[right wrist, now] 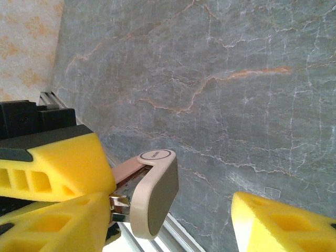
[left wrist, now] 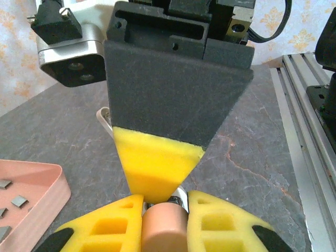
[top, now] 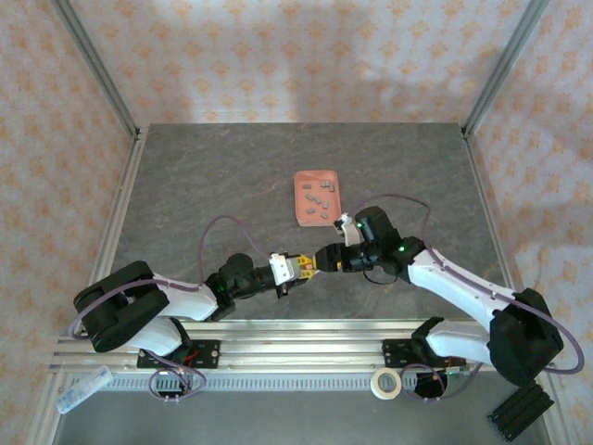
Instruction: Load the staples into the stapler
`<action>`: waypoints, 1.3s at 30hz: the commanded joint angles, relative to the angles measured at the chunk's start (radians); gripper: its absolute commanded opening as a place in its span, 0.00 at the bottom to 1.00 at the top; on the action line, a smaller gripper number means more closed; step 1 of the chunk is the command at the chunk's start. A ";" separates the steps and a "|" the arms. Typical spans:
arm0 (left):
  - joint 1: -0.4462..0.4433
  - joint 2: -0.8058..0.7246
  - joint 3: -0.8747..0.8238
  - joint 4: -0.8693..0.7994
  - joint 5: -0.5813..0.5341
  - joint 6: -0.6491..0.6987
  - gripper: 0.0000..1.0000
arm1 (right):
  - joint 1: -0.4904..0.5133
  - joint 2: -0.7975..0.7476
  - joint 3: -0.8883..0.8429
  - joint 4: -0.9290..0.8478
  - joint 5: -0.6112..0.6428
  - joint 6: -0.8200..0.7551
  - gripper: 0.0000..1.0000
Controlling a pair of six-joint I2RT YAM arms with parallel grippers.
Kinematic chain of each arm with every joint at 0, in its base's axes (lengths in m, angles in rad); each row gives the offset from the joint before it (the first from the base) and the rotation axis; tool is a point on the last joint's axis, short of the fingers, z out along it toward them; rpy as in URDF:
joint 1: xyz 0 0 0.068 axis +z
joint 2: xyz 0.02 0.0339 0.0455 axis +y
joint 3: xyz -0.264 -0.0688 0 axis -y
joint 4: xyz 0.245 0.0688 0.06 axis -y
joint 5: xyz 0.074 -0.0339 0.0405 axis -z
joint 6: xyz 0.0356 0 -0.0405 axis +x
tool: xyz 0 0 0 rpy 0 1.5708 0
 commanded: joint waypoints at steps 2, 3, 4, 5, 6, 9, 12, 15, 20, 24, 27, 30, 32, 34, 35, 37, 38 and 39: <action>0.006 -0.041 0.005 0.049 0.013 0.020 0.00 | 0.003 0.006 -0.014 0.009 0.051 0.021 0.60; 0.006 -0.045 0.005 0.049 0.015 0.018 0.01 | 0.001 0.007 -0.026 0.027 0.060 0.037 0.60; 0.005 -0.051 0.006 0.049 0.018 0.014 0.01 | -0.006 0.035 -0.041 0.048 0.062 0.057 0.59; 0.005 -0.058 0.006 0.049 0.019 0.012 0.01 | -0.011 0.049 -0.052 0.067 0.061 0.075 0.58; 0.005 -0.065 0.007 0.048 0.020 0.009 0.01 | -0.013 0.062 -0.061 0.081 0.060 0.086 0.58; 0.005 -0.087 0.011 0.040 0.025 0.003 0.01 | -0.016 0.100 -0.082 0.121 0.072 0.113 0.57; 0.006 -0.116 0.014 0.021 0.021 0.003 0.01 | -0.021 0.127 -0.102 0.168 0.075 0.137 0.57; 0.005 -0.146 0.015 -0.004 0.008 0.005 0.01 | -0.025 0.136 -0.111 0.190 0.081 0.143 0.57; 0.006 -0.195 0.017 -0.049 -0.055 -0.002 0.02 | -0.030 0.111 -0.118 0.183 0.126 0.129 0.61; 0.005 -0.230 0.023 -0.108 -0.080 0.007 0.02 | -0.030 -0.008 -0.140 0.197 0.210 0.098 0.67; 0.006 -0.249 0.029 -0.138 -0.086 0.010 0.02 | -0.029 -0.133 -0.164 0.216 0.266 0.037 0.71; 0.006 -0.262 0.045 -0.185 -0.086 0.005 0.02 | -0.030 -0.228 -0.171 0.193 0.305 -0.044 0.74; 0.005 -0.268 0.058 -0.215 -0.074 0.007 0.02 | -0.030 -0.282 -0.167 0.177 0.313 -0.112 0.76; 0.006 -0.271 0.061 -0.214 -0.061 0.006 0.02 | -0.031 -0.330 -0.169 0.188 0.305 -0.179 0.78; 0.005 -0.271 0.061 -0.208 -0.056 0.005 0.02 | -0.030 -0.354 -0.173 0.200 0.302 -0.216 0.78; 0.005 -0.274 0.064 -0.208 -0.045 0.005 0.02 | -0.031 -0.387 -0.179 0.206 0.302 -0.282 0.82; 0.005 -0.276 0.067 -0.214 -0.038 0.007 0.02 | -0.031 -0.397 -0.177 0.197 0.312 -0.312 0.86; 0.005 -0.276 0.071 -0.220 -0.031 0.006 0.02 | -0.030 -0.401 -0.177 0.190 0.316 -0.340 0.87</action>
